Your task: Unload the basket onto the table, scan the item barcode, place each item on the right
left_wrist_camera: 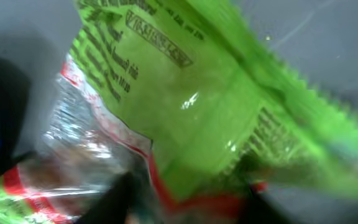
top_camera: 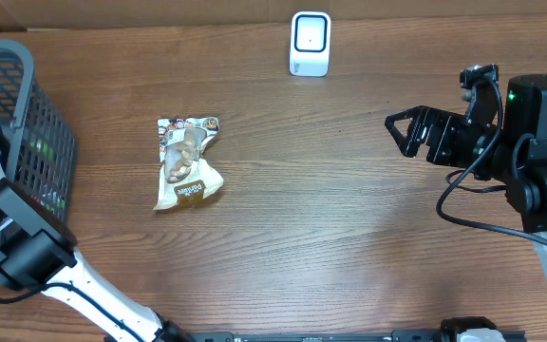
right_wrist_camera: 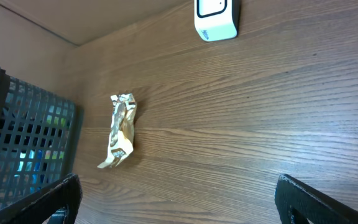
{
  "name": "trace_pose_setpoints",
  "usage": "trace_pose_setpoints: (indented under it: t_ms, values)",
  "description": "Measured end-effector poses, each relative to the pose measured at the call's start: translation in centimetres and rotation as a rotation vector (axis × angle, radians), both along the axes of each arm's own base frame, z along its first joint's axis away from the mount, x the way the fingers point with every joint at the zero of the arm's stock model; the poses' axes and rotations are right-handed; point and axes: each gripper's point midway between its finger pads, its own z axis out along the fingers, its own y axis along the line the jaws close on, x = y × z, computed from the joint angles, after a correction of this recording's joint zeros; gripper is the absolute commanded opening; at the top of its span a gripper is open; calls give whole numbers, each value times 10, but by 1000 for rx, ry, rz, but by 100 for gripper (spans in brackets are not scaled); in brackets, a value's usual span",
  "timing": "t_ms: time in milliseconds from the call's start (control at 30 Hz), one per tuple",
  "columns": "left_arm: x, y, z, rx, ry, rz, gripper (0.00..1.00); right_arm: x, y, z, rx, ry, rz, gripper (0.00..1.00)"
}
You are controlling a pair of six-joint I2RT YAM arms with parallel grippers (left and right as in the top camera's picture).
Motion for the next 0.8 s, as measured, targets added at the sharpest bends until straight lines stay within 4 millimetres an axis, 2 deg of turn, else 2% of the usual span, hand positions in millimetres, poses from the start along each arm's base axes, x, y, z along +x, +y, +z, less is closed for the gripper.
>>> trace_pose_setpoints:
  t_ms: [33,367,500,567,633,667,733,800]
  values:
    - [0,0,1,2,-2,3,4,0,0,0,0,0,0,100]
    - [-8,-9,4,-34,24,18,4,0,0,0,0,1,-1,100]
    - [-9,-12,20,-46,22,23,4,-1,0,-1,0,9,0,100]
    - [-5,-10,46,-23,-16,23,4,-2,0,-2,-1,11,0,100]
    - [2,-5,92,44,-102,22,4,-2,0,-2,-1,11,-1,100]
    - [4,-3,120,90,-154,21,4,-2,0,-2,-1,11,0,100]
    - [3,-4,189,198,-279,19,4,-2,0,-2,-1,12,0,100]
    - [-9,-15,259,302,-403,17,4,-2,0,-2,-1,12,0,100]
